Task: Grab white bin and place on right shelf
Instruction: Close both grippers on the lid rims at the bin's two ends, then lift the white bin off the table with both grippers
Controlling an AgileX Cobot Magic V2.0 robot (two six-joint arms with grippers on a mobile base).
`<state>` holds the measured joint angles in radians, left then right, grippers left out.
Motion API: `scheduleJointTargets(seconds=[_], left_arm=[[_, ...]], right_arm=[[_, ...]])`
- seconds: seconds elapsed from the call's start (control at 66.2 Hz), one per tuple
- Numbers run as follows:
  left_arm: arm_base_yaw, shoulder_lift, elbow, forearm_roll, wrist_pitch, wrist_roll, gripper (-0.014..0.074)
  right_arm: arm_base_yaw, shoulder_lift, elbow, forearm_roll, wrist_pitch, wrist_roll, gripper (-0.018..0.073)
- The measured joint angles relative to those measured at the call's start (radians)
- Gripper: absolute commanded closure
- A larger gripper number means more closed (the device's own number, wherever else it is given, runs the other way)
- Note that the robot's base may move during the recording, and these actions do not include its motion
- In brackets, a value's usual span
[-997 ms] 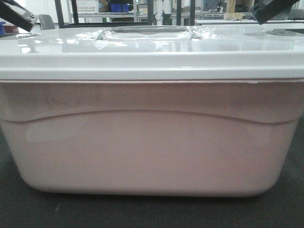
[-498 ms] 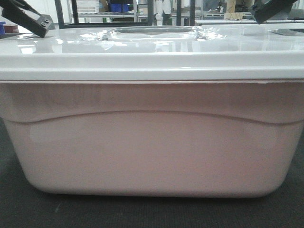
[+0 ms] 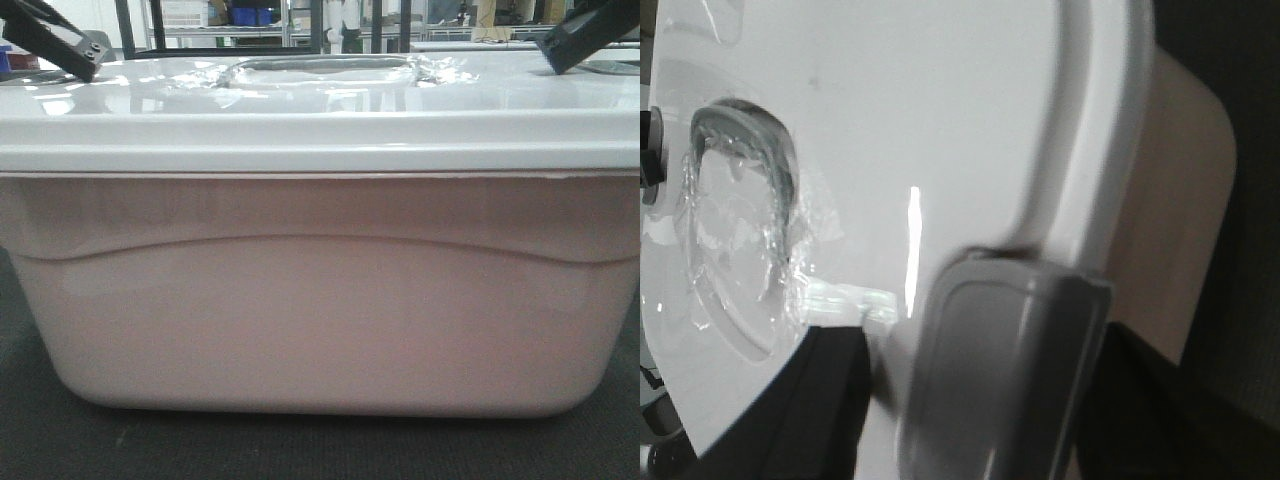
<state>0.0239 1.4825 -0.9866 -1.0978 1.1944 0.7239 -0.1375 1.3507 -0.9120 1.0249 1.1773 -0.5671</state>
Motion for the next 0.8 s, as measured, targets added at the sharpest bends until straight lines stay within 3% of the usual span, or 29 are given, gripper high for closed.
scheduleJointTargets(seconds=[0.438,0.801], left_arm=[[0.002,0.000,0.000,-0.004,-0.002,-0.016,0.0419],[0.004,0.000,0.000,-0.014,-0.007,-0.018,0.0420]], right_arm=[[-0.004,0.000,0.002,0.002,0.000,0.004,0.0148],[-0.008,0.008,0.002,0.085,-0.042,-0.061,0.0148]])
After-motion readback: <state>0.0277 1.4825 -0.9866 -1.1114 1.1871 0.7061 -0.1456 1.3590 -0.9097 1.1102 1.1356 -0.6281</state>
